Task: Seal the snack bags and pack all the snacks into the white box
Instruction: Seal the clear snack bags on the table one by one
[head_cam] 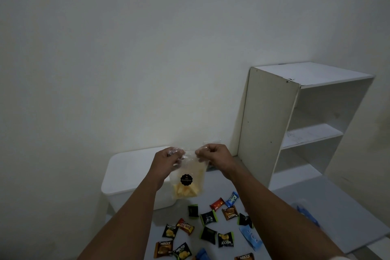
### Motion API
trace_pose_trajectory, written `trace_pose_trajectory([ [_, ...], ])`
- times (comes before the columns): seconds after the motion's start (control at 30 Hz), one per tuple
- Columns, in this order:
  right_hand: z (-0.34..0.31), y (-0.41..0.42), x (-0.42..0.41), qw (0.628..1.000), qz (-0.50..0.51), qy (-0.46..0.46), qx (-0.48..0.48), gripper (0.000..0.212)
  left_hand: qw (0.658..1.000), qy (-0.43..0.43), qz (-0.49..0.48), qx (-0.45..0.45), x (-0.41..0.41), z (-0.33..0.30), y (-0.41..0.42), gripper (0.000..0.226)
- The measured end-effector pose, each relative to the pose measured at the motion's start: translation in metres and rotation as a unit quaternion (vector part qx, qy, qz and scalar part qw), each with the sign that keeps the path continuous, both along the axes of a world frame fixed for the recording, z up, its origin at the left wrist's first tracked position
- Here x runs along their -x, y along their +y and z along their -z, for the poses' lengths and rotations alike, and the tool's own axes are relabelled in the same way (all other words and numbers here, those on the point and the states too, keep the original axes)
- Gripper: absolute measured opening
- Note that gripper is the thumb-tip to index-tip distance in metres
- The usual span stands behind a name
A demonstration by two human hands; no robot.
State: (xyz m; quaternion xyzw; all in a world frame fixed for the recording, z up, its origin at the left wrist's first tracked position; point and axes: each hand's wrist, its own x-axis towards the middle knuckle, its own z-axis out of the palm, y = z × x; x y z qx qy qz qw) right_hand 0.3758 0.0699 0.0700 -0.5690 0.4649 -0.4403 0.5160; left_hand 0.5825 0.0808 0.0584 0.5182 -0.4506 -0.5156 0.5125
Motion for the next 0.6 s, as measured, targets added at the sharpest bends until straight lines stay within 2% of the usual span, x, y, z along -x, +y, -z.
trace_pose_trajectory([
  [0.13, 0.002, 0.001, -0.007, 1.0, 0.011, 0.02, 0.018, 0.017, 0.999, -0.029, 0.013, 0.008, 0.005, 0.002, 0.001, 0.012],
  [0.43, 0.002, -0.001, -0.011, 0.993, -0.016, 0.112, 0.038, 0.022, 0.997, -0.066, 0.03, 0.01, -0.002, 0.008, 0.006, 0.013],
  [0.6, 0.004, 0.0, -0.013, 0.994, 0.003, 0.094, 0.053, 0.018, 1.0, -0.022, 0.018, -0.002, -0.001, 0.006, 0.007, 0.019],
])
